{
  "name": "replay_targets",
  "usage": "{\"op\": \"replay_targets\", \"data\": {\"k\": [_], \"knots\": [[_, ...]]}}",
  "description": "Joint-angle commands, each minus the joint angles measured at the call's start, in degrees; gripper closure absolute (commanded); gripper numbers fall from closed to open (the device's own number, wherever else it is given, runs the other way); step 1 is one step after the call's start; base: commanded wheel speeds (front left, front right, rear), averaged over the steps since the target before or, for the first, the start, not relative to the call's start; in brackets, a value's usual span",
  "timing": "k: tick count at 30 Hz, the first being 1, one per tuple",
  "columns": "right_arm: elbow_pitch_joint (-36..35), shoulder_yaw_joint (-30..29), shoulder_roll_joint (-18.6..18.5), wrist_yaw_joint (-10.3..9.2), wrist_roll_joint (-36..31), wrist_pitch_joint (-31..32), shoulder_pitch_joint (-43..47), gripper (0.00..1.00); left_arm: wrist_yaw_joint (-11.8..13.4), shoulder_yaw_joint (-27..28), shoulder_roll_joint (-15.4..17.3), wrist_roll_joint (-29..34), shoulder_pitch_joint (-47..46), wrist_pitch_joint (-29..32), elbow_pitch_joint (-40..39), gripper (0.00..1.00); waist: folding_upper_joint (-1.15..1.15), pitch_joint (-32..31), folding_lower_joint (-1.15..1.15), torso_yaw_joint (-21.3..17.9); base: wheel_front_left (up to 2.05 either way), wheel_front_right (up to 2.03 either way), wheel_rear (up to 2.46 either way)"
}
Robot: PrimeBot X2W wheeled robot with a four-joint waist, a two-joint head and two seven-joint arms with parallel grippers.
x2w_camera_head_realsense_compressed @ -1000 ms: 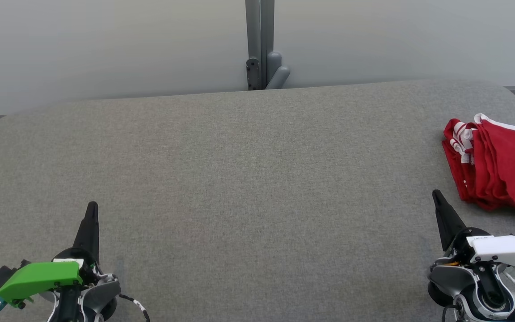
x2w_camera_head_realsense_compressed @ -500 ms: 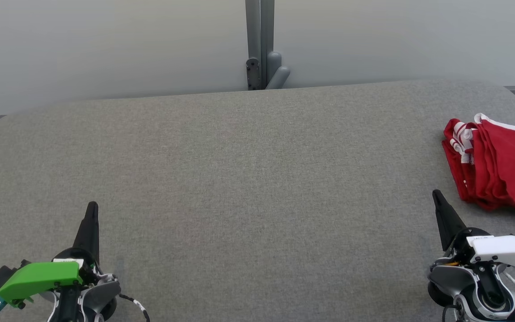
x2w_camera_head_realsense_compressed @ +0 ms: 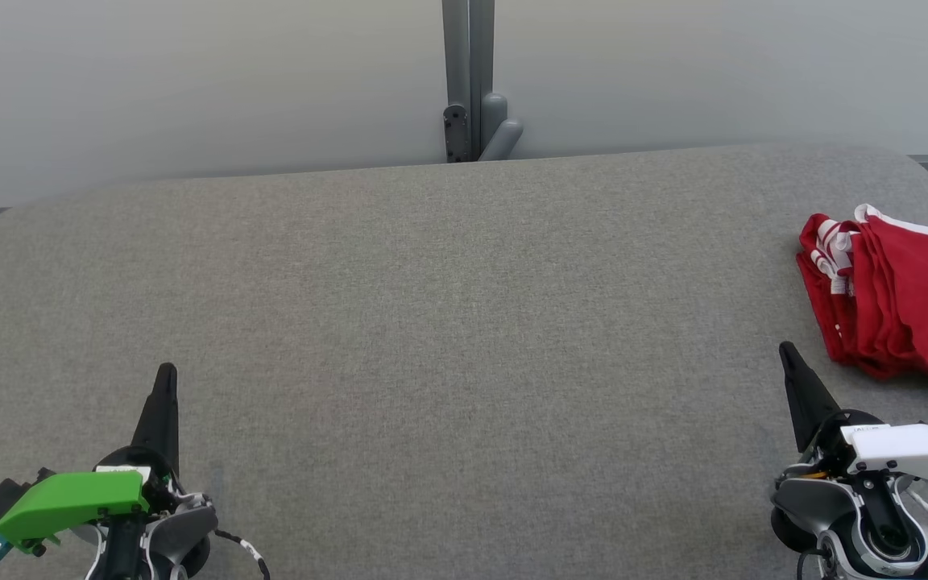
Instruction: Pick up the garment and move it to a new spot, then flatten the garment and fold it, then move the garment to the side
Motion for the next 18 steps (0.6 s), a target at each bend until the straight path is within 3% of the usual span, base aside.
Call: {"op": "replay_targets", "data": {"k": [1,18], "knots": [[-0.2,-0.1,-0.3,0.02,0.3,0.2,-0.3,1.00,-0.3,0.3,0.3,-0.2,-0.7,0.2,0.0,1.00,0.00,0.0,0.00,0.0,0.00,0.00,0.00],[-0.2,-0.1,-0.3,0.02,0.3,0.2,-0.3,1.00,-0.3,0.3,0.3,-0.2,-0.7,0.2,0.0,1.00,0.00,0.0,0.00,0.0,0.00,0.00,0.00]]}}
